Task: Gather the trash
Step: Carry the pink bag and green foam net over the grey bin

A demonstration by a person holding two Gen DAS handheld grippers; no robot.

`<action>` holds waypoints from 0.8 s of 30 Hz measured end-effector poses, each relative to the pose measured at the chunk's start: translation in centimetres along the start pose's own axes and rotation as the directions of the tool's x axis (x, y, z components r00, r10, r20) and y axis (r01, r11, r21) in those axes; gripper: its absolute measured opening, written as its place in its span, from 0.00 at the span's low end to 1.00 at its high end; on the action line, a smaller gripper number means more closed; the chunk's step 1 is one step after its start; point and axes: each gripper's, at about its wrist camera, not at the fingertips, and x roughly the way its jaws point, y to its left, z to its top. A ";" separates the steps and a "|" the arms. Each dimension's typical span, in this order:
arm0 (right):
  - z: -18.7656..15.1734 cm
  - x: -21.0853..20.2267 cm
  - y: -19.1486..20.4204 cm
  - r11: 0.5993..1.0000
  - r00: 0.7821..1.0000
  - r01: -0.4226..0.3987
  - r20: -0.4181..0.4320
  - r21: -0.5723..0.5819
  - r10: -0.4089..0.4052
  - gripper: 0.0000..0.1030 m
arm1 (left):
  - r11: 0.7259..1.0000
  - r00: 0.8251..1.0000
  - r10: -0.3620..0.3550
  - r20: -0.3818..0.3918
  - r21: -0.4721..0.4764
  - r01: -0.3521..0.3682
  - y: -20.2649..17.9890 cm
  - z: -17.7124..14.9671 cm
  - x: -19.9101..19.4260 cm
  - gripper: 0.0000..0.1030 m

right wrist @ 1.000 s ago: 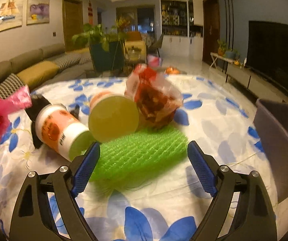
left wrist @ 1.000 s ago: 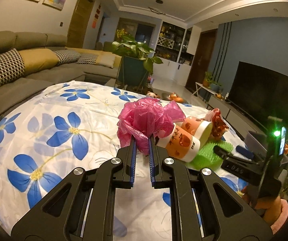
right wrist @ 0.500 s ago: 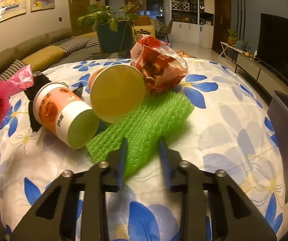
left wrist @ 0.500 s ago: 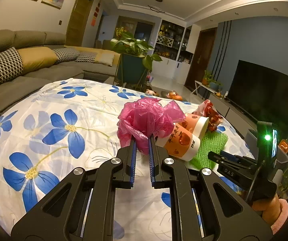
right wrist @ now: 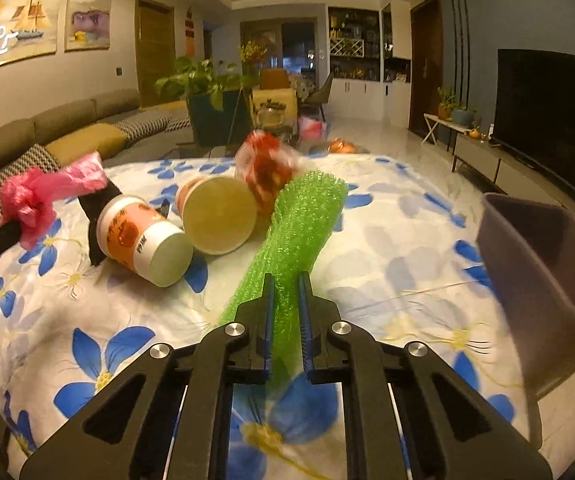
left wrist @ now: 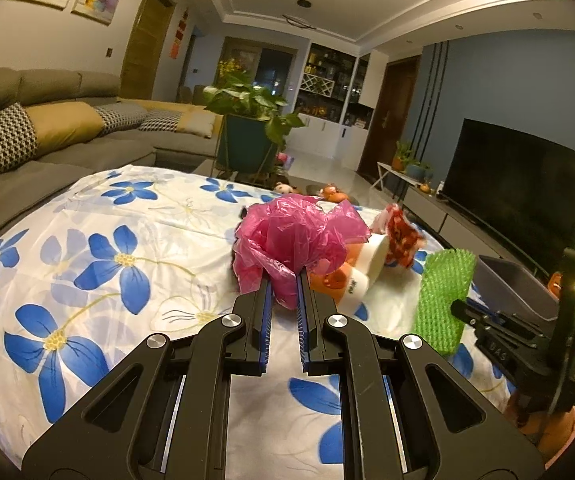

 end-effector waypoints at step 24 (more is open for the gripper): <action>1.4 -7.2 -4.6 0.995 0.983 0.077 0.164 0.071 -0.088 0.11 | 0.989 0.995 -0.098 0.014 0.110 0.095 -6.8 0.9 -0.1 0.10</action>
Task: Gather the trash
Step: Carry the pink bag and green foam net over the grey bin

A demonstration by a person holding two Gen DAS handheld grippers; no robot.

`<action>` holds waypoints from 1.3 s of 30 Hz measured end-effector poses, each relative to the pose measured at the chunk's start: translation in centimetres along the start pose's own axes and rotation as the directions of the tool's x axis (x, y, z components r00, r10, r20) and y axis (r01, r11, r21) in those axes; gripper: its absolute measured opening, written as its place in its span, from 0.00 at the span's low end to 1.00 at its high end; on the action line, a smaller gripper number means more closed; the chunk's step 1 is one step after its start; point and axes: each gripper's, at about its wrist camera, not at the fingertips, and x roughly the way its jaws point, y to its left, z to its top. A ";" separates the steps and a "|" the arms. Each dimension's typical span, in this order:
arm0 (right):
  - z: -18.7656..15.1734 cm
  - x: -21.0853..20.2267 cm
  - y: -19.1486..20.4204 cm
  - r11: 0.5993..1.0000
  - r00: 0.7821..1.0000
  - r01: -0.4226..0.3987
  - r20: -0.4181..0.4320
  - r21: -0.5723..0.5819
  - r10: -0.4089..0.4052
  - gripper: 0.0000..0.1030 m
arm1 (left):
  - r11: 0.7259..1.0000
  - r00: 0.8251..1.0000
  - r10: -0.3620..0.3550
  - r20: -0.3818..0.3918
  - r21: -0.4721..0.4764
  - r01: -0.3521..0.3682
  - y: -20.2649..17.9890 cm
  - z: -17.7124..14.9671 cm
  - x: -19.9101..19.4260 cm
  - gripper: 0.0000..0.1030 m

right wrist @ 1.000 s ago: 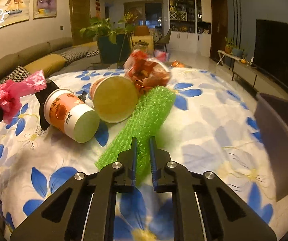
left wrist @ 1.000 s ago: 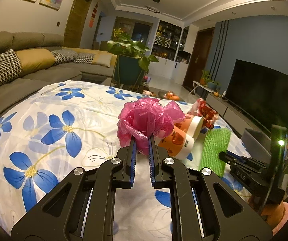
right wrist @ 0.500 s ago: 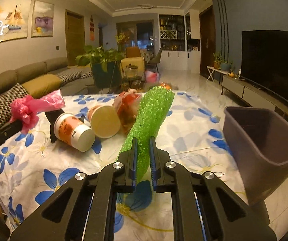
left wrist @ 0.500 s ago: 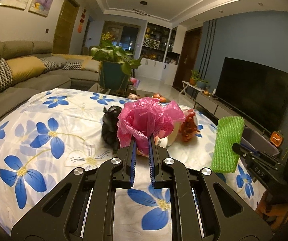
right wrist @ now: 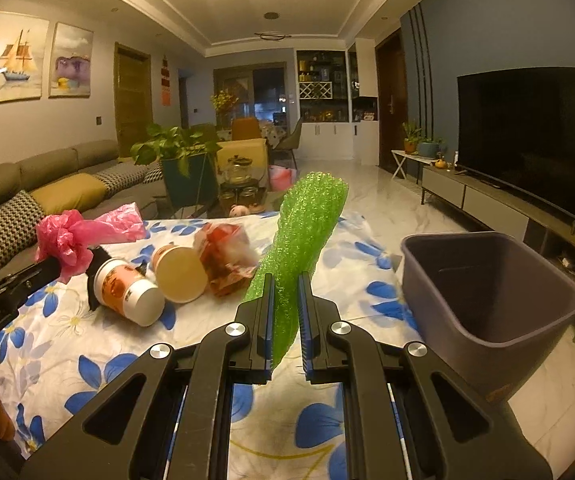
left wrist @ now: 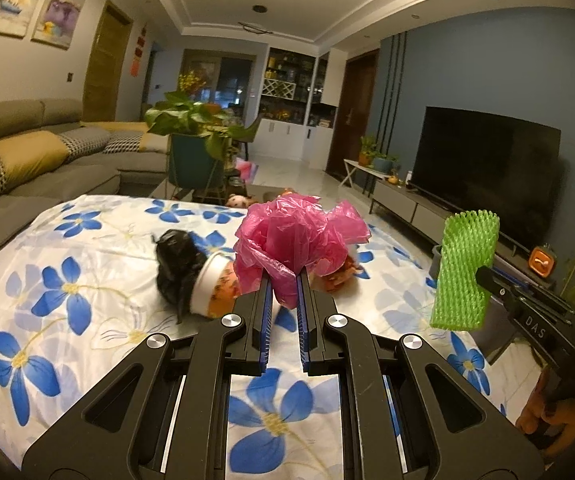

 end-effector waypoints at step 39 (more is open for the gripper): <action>2.2 -3.3 -14.5 0.921 0.914 0.372 0.129 0.113 -0.385 0.11 | 0.927 0.948 -0.319 -0.015 0.204 0.315 -19.1 3.9 8.4 0.10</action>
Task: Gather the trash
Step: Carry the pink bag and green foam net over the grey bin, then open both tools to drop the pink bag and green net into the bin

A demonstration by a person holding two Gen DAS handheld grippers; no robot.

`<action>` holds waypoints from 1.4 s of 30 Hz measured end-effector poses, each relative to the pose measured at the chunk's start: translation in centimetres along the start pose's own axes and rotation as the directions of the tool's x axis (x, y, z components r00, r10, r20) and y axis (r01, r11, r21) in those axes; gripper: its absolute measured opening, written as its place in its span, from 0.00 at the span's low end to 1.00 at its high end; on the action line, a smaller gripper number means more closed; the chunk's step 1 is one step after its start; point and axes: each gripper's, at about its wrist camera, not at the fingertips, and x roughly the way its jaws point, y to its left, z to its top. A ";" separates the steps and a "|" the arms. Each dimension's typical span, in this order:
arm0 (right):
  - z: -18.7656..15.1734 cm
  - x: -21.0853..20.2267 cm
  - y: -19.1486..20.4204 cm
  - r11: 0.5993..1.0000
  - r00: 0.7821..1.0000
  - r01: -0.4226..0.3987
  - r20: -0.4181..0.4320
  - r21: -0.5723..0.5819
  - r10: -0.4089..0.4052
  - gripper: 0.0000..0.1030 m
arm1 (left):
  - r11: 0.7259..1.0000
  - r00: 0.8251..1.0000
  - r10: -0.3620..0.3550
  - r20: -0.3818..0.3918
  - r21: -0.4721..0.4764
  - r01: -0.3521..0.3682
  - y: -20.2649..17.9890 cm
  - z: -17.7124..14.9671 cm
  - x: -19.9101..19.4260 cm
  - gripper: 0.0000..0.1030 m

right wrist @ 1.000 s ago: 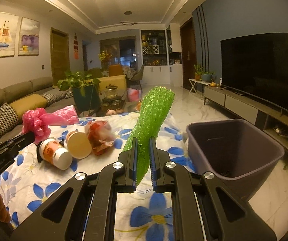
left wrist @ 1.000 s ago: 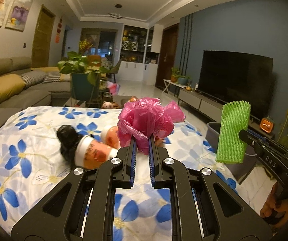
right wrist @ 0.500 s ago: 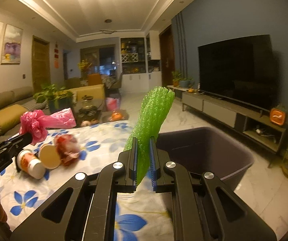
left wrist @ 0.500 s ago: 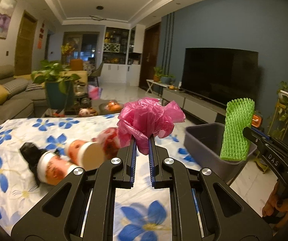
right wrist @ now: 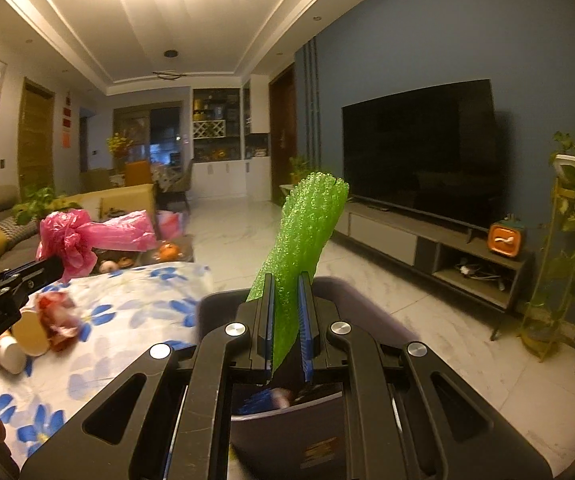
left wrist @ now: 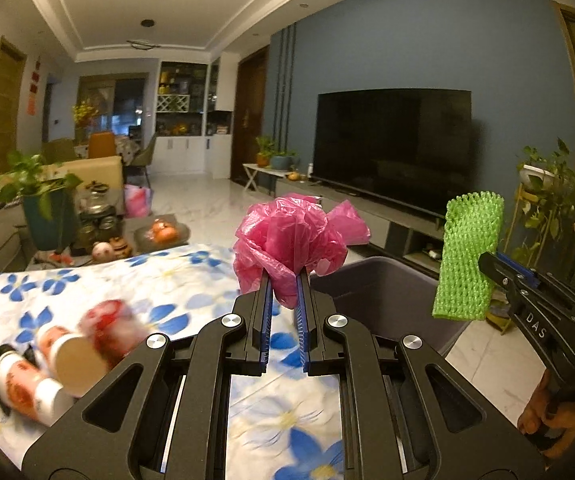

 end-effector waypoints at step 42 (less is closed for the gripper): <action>-1.8 5.5 -3.7 0.996 0.998 0.025 -0.057 0.085 -0.020 0.12 | 0.980 0.969 -0.197 -0.152 -0.015 0.197 -5.8 -3.0 12.9 0.13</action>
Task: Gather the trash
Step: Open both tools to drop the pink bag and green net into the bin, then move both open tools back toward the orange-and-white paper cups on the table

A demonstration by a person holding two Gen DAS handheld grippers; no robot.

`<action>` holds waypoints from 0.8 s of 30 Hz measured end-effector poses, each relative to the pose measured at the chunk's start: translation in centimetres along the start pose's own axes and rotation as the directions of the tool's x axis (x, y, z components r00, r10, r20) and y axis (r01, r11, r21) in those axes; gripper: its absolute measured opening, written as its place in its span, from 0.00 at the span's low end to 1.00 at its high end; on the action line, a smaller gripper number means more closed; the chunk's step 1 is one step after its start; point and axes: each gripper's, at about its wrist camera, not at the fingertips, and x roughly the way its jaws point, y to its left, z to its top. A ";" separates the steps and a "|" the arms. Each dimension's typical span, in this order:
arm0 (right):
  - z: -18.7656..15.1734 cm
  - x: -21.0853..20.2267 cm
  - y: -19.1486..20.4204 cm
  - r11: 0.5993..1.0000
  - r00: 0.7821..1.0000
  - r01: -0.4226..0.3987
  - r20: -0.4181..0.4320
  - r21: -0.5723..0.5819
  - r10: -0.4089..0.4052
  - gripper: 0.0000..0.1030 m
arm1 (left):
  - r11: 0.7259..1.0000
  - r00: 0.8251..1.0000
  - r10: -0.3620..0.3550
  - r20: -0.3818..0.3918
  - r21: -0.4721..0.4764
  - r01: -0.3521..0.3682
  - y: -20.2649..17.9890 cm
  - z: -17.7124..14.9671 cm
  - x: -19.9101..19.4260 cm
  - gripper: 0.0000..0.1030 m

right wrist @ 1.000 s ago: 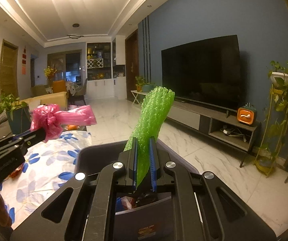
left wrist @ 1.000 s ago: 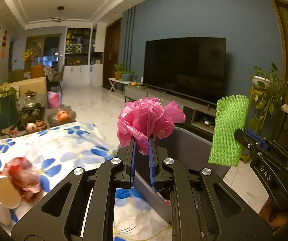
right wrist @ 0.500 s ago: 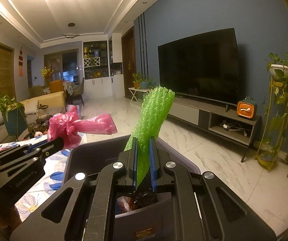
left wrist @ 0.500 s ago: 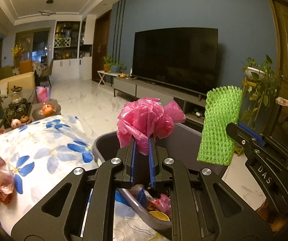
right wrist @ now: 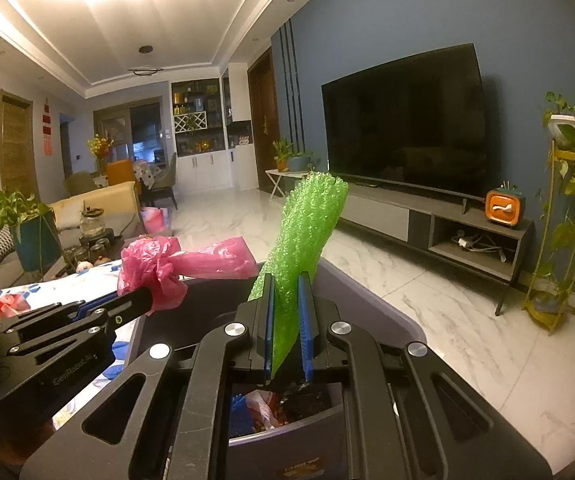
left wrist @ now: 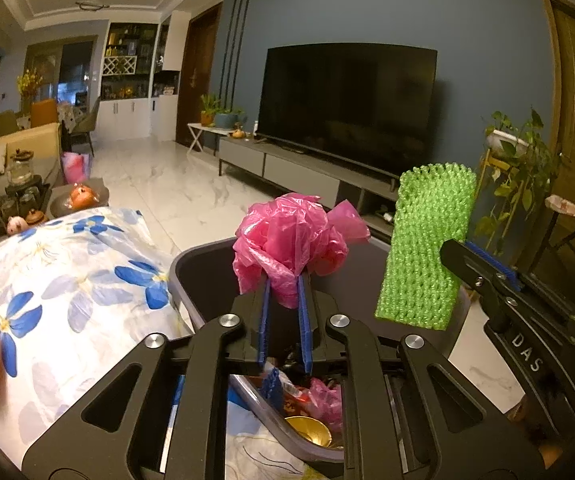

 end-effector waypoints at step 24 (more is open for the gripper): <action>-0.8 -0.5 -0.3 0.999 1.000 0.019 0.017 0.037 -0.020 0.61 | 0.975 0.972 0.220 0.081 -0.053 -0.216 4.1 -2.8 -6.4 0.89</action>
